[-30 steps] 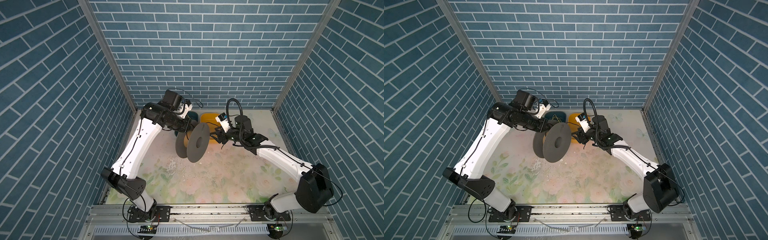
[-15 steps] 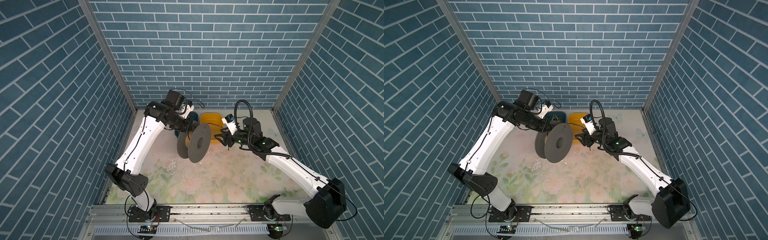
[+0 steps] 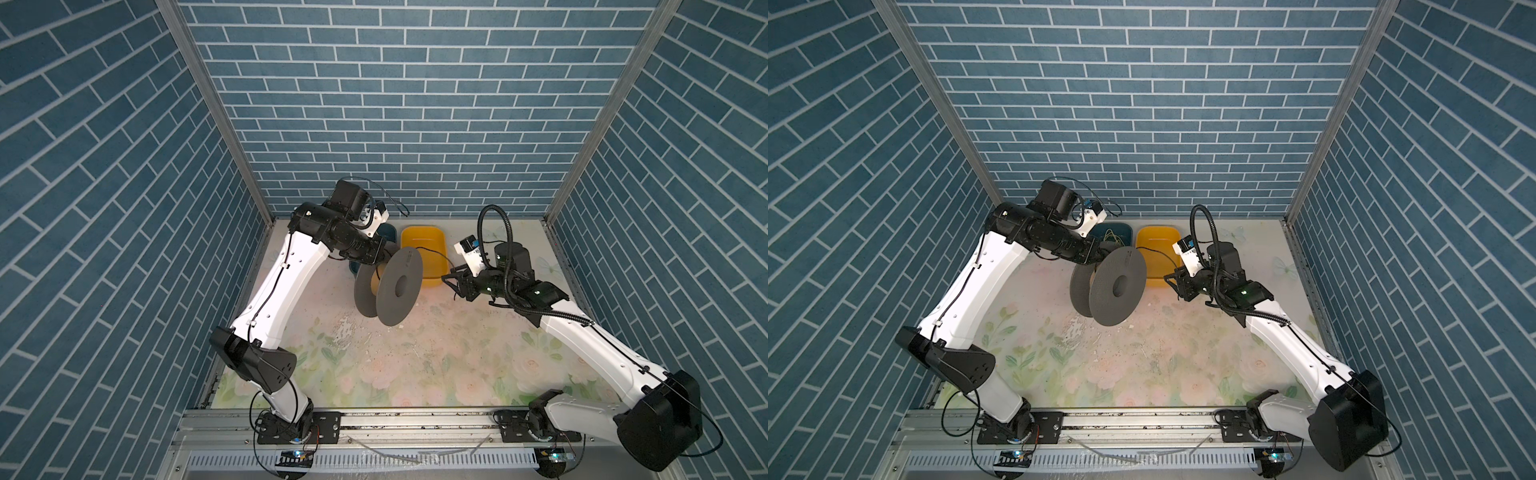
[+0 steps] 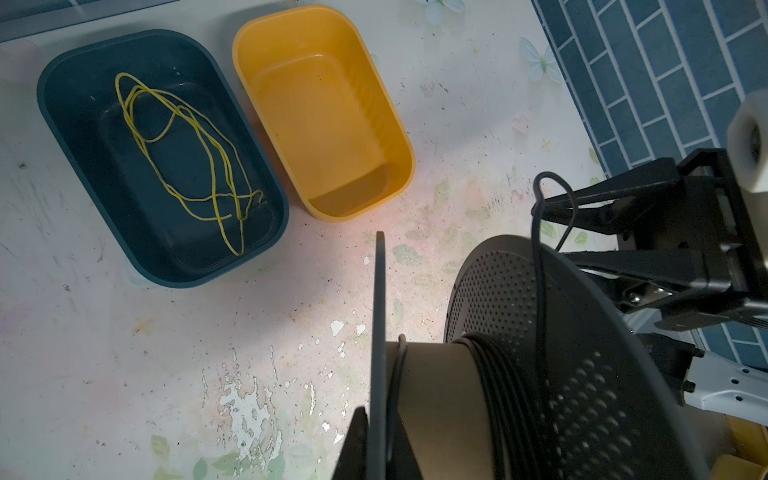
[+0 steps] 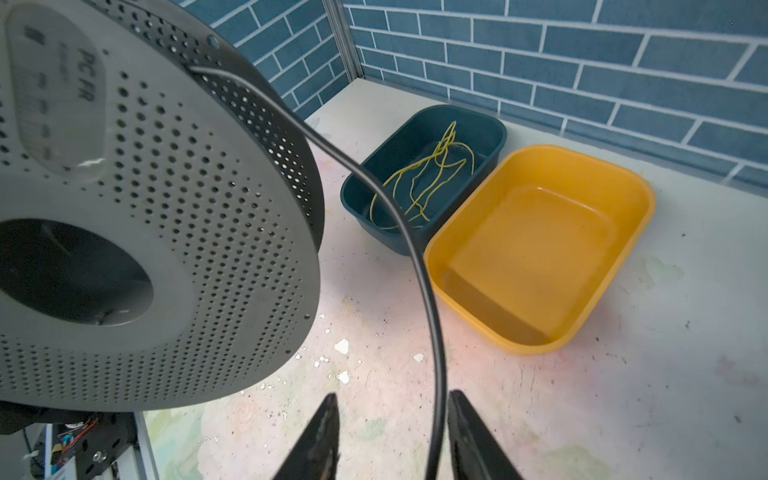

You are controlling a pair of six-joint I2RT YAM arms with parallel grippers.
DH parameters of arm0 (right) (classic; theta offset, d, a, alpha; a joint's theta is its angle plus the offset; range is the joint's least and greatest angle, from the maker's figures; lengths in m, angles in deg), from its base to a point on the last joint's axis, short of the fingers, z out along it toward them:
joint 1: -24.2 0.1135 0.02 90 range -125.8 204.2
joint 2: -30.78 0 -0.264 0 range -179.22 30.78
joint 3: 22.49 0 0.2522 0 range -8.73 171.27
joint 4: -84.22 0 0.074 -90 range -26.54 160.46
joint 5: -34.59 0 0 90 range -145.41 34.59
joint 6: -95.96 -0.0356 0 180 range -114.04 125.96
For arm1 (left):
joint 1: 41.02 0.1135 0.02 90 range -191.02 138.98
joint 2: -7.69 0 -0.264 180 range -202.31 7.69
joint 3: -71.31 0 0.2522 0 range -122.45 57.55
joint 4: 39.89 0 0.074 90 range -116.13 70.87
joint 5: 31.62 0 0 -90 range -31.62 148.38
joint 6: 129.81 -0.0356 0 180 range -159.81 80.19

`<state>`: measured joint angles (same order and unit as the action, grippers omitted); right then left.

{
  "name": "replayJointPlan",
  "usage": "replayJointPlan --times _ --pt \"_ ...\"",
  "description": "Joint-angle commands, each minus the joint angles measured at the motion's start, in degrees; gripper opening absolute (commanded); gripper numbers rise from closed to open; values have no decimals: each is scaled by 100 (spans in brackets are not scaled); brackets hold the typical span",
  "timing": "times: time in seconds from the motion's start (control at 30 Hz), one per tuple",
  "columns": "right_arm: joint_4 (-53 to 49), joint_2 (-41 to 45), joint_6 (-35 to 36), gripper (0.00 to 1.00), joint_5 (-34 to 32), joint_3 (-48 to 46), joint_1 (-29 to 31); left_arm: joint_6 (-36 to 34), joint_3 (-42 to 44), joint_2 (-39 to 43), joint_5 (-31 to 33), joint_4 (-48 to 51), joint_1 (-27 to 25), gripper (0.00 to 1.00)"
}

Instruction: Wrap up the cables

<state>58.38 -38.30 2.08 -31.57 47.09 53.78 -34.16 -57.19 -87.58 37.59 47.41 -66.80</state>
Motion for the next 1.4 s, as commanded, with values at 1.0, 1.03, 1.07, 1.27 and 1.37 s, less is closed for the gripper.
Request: replayJointPlan --times 1.0,1.03,1.07,1.27,1.37 --pt "1667 452 -1458 0 -834 -1801 466 3292 1822 59 -1787 -4101 349 0" --pt "1657 427 -1452 0 -935 -1786 587 3435 1903 65 -1725 -4300 346 0" --pt "1656 417 -1447 0 -1027 -1762 709 3562 1992 77 -1670 -4477 346 0" --pt "1587 360 -1288 0 -1624 -1530 1413 4301 2473 157 -1383 -5464 348 0" --pt "1424 305 -1098 0 -1957 -1324 1680 4512 2638 166 -1366 -5727 341 0"
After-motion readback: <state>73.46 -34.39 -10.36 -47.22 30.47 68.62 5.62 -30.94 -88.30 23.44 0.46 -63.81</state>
